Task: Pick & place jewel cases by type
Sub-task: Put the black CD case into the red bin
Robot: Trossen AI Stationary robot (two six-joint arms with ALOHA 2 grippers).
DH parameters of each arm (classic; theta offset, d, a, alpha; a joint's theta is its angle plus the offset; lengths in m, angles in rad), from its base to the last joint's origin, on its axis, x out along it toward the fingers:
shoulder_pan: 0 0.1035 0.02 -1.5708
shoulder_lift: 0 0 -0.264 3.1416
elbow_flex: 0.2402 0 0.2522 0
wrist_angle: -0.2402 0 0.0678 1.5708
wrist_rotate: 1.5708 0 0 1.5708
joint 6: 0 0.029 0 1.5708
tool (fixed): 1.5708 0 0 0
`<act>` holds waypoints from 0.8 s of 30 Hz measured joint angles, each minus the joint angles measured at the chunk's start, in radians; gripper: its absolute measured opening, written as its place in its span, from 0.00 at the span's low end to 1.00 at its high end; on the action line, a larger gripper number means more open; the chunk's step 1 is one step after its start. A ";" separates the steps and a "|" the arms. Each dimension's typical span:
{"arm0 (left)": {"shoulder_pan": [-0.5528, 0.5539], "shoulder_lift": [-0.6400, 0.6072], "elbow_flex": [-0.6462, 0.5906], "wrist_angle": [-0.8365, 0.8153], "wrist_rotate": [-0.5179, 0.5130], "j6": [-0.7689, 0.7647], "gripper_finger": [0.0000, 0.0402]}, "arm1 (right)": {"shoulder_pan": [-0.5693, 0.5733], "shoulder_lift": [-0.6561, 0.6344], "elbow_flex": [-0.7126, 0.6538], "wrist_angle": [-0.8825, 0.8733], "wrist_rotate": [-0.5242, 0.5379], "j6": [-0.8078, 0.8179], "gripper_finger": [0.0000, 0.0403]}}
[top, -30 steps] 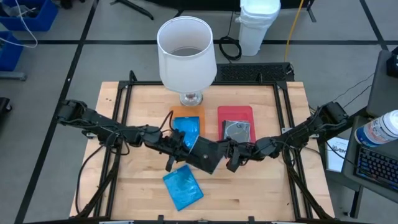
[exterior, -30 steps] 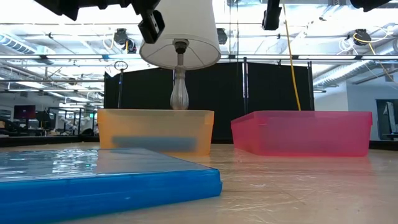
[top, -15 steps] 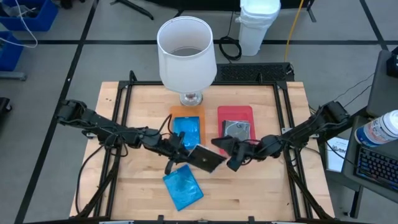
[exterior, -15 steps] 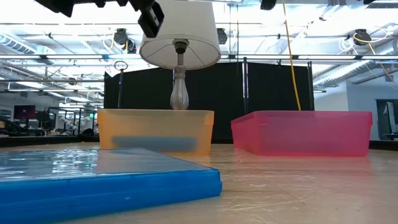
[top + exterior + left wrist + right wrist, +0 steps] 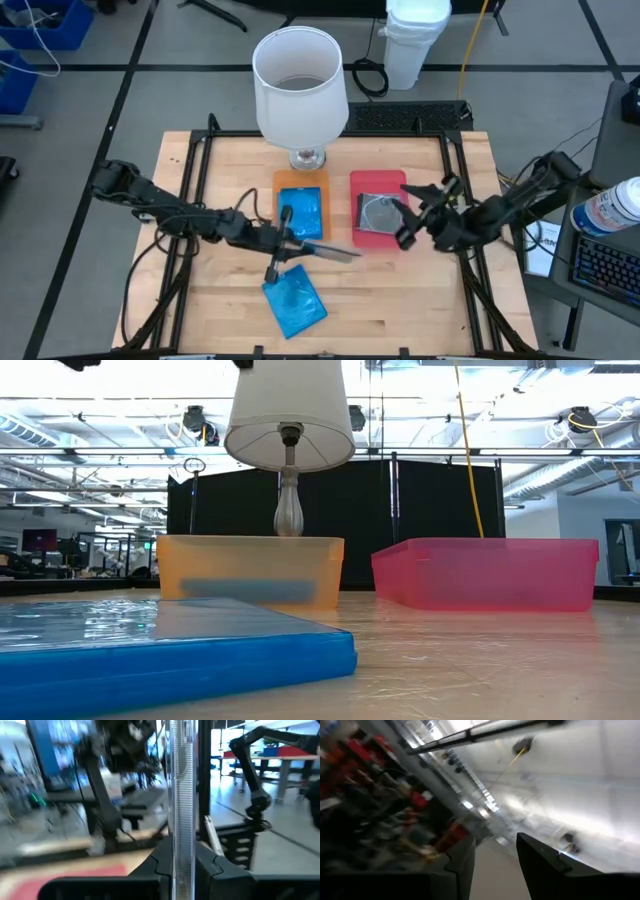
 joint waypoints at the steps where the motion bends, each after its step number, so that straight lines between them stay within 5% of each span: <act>1: -0.006 -0.003 0.000 0.018 -0.013 0.042 0.08 | 0.013 -0.024 0.000 -0.068 0.024 0.100 0.34; 5: -0.024 -0.004 0.000 0.081 -0.091 0.173 0.06 | 0.047 -0.083 -0.001 -0.388 0.000 0.426 0.35; 12: -0.021 -0.004 0.000 0.205 -0.097 0.298 0.08 | 0.054 -0.055 -0.003 -0.622 -0.109 0.877 0.37; 18: -0.016 -0.004 0.000 0.317 -0.085 0.404 0.06 | 0.046 0.027 -0.032 -0.594 -0.154 1.016 0.41; 24: 0.025 -0.003 0.000 0.322 -0.064 0.432 0.06 | 0.004 0.108 -0.066 -0.353 -0.157 0.990 0.45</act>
